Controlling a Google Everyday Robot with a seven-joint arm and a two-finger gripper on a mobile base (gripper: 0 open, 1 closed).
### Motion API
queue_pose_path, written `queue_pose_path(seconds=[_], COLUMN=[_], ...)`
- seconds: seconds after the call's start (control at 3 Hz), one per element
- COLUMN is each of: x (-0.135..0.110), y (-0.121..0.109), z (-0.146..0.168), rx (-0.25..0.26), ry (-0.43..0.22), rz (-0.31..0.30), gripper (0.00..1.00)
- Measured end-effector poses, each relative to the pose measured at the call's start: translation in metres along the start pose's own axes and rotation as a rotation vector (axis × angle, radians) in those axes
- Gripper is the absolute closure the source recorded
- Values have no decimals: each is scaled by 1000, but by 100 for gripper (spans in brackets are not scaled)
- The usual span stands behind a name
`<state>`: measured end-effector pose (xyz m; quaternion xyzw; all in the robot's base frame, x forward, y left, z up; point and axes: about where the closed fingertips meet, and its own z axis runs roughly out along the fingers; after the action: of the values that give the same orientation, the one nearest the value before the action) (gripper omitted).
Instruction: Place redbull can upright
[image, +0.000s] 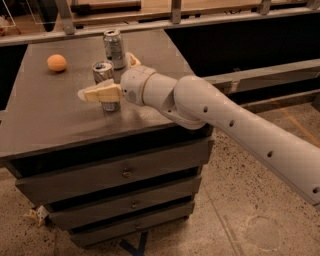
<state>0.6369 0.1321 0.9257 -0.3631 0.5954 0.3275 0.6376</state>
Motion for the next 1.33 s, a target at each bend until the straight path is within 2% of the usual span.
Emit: queue_pose_path(seconds=[0.33,1.0,1.33], x=[-2,-9,-6], y=[-4,-24,-35], z=[-8,-54,-85], rx=[-17,-30,15], ry=[12,55,101], rz=[13,30,36], gripper=[0,0,0])
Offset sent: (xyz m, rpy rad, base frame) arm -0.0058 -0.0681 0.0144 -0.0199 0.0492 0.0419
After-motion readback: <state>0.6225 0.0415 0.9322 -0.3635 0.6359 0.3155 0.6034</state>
